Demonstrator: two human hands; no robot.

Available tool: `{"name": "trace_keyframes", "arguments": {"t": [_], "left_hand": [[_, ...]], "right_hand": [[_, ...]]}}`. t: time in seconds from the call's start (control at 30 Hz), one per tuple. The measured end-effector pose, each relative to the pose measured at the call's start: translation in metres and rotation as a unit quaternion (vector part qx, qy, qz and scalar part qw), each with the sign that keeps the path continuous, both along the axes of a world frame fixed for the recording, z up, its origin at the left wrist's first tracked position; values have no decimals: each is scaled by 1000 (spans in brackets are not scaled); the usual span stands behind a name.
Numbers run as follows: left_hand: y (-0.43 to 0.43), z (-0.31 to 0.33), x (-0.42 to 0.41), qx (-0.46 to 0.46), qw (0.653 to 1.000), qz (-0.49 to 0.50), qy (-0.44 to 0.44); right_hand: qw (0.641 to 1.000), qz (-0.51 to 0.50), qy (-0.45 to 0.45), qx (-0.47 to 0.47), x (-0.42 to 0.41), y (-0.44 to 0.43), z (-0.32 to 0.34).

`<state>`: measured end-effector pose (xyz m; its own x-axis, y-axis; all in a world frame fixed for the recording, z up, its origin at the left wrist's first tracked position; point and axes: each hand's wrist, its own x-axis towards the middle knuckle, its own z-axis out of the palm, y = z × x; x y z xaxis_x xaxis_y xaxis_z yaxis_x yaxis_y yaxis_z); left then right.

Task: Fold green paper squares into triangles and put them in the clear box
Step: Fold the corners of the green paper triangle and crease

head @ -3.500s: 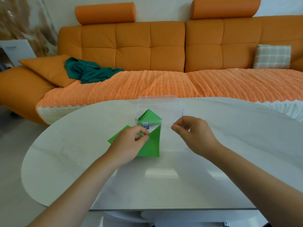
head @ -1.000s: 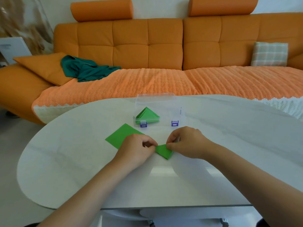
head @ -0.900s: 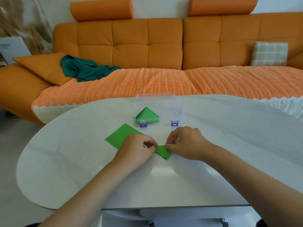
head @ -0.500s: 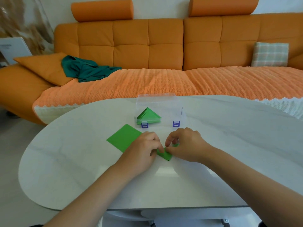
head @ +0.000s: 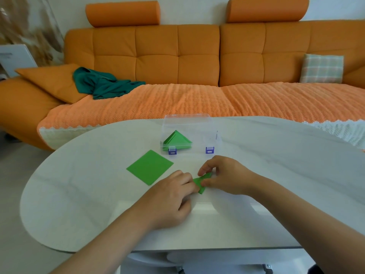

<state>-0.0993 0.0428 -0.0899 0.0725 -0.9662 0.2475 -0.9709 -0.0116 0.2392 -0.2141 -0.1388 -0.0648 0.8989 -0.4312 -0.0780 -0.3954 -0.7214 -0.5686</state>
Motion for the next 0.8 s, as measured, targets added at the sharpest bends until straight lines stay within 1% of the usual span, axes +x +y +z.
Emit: {"name": "trace_keyframes", "arguments": {"t": [0.1,0.33,0.5,0.57,0.67,0.8], "left_hand": [[2,0,-3,3,1000,-2,-17],[1,0,-4,13,1000,0,-9],[0,-3,-1,3,995,34,98],[-1,-3,-1,4,995,35,90],[-1,-3,-5,11,998,29,50],[-1,-2,-6,11,999,25,23]], "right_hand": [[1000,5,6,4,0,0,0],[999,-2,27,19,3,-1,3],[999,9,45,26,6,-2,6],[998,15,50,33,6,-3,7],[997,15,48,51,6,-5,8],[997,-6,39,60,10,-7,6]]}}
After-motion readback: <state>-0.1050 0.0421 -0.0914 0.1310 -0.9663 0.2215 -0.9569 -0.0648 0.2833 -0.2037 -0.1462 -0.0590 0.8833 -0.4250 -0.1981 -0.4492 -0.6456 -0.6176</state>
